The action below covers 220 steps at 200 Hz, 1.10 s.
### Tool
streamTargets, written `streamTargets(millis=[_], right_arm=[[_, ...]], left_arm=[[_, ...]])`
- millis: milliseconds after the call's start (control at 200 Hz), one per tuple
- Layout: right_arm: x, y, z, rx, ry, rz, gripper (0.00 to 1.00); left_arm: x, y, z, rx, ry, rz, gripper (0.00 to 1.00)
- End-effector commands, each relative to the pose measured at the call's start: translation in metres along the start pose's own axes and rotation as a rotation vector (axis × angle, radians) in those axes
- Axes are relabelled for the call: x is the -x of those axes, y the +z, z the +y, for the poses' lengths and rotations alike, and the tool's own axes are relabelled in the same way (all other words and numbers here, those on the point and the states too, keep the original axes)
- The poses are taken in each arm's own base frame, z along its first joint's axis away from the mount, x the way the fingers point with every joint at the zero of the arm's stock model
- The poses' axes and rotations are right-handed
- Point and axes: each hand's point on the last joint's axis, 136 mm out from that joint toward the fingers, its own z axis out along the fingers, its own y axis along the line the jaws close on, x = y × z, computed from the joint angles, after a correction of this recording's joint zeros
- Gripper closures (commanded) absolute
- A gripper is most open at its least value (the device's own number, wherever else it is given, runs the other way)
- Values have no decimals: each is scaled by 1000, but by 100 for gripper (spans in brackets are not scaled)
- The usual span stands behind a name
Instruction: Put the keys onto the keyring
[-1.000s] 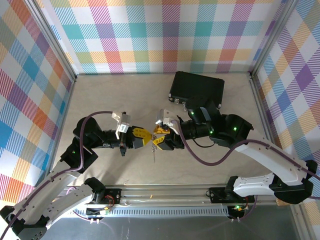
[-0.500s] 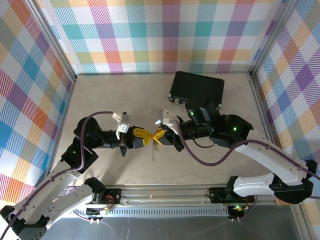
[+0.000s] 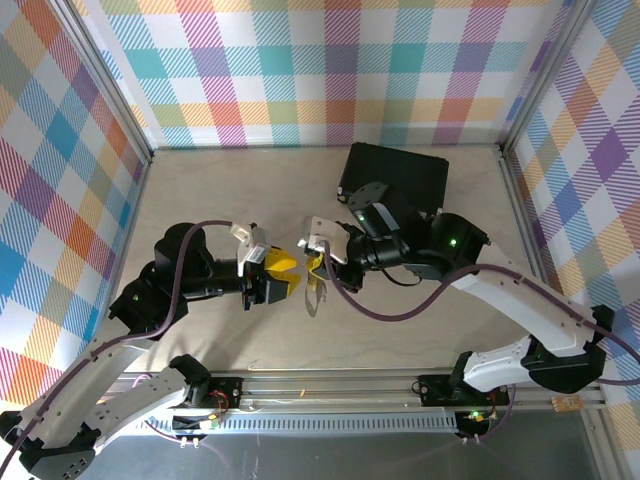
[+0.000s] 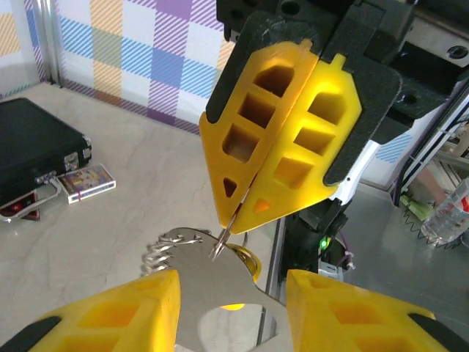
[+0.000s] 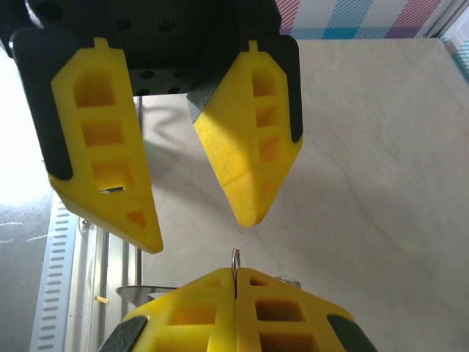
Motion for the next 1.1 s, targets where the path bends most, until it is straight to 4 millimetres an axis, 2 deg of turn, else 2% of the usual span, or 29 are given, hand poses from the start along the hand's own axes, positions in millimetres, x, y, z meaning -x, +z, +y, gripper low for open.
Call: streamTargets(millis=[0, 185, 465, 630, 655, 840, 910, 1040, 1095], right_arm=[[8, -5, 3, 3, -55, -7, 100], [11, -2, 12, 52, -67, -26, 100], [16, -9, 24, 100, -73, -73, 100], [18, -12, 25, 101, -76, -93, 100], [19, -13, 26, 104, -75, -99, 100], [21, -18, 32, 133, -76, -124, 100], [22, -19, 34, 141, -75, -130, 100], [22, -20, 37, 158, -74, -137, 100], [22, -20, 38, 161, -72, -142, 100]], left_arm=[[1, -1, -6, -21, 14, -8, 58], [5, 4, -6, -47, 7, -37, 61], [4, 9, -5, -61, -1, -36, 66], [3, 9, -6, -69, -8, -34, 74], [10, 8, -7, -74, 14, -60, 74], [14, 9, -10, -93, 18, -80, 77], [17, 8, -12, -104, 20, -92, 83], [21, 8, -15, -119, 21, -115, 87], [24, 7, -17, -131, 21, -128, 93]])
